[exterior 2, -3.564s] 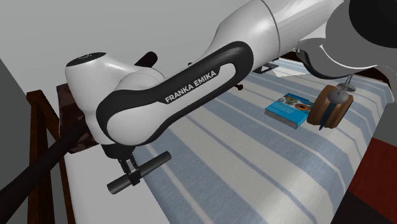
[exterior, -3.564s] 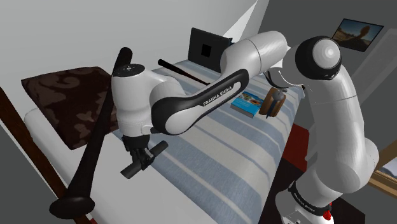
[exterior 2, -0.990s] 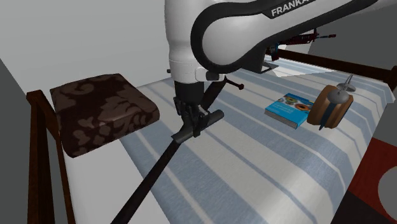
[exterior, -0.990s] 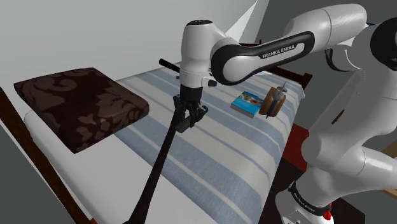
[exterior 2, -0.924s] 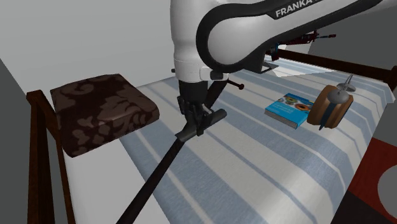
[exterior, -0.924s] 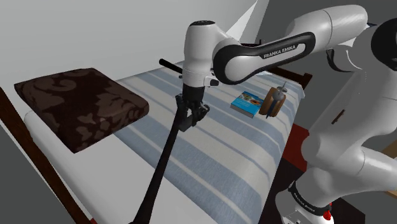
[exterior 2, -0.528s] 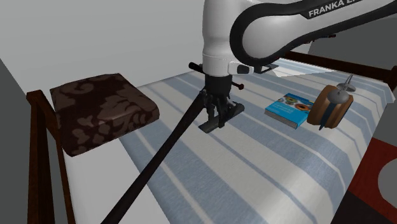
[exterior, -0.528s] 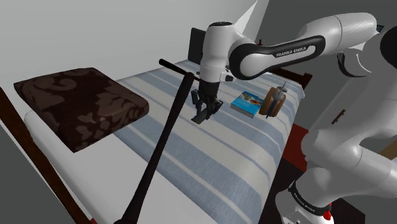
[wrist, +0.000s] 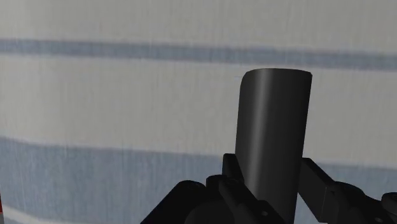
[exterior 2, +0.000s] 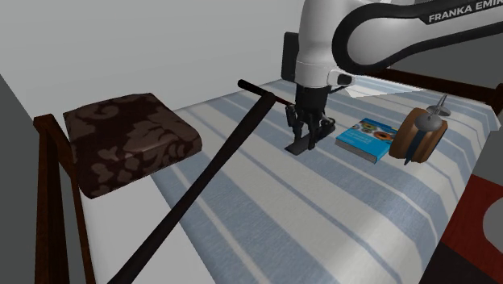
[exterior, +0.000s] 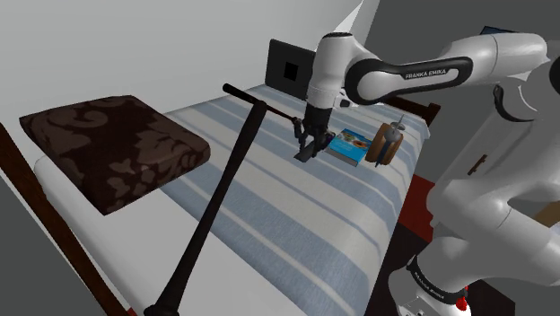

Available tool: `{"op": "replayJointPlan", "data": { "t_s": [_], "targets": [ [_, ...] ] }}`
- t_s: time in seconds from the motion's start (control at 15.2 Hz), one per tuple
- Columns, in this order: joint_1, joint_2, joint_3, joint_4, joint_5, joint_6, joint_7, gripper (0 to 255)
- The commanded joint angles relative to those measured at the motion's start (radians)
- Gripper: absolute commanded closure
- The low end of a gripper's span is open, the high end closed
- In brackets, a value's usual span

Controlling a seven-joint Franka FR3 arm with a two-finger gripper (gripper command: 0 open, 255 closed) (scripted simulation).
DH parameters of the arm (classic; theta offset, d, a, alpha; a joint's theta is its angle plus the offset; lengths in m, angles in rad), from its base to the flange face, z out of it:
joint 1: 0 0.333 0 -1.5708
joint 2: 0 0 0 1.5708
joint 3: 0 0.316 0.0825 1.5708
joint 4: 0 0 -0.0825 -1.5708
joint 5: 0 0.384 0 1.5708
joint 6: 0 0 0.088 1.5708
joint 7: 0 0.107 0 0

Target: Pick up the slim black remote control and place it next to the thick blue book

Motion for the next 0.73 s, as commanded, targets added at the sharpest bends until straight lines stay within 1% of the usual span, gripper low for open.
{"op": "replayJointPlan", "data": {
  "t_s": [0.0,0.33,0.66],
  "targets": [
    [-0.059,0.031,0.006,-0.011,-0.026,-0.016,-0.041,255],
    [-0.162,0.085,-0.006,0.000,-0.075,-0.054,-0.146,255],
    [-0.236,0.124,-0.040,0.039,-0.119,-0.088,-0.259,255]
  ]
}}
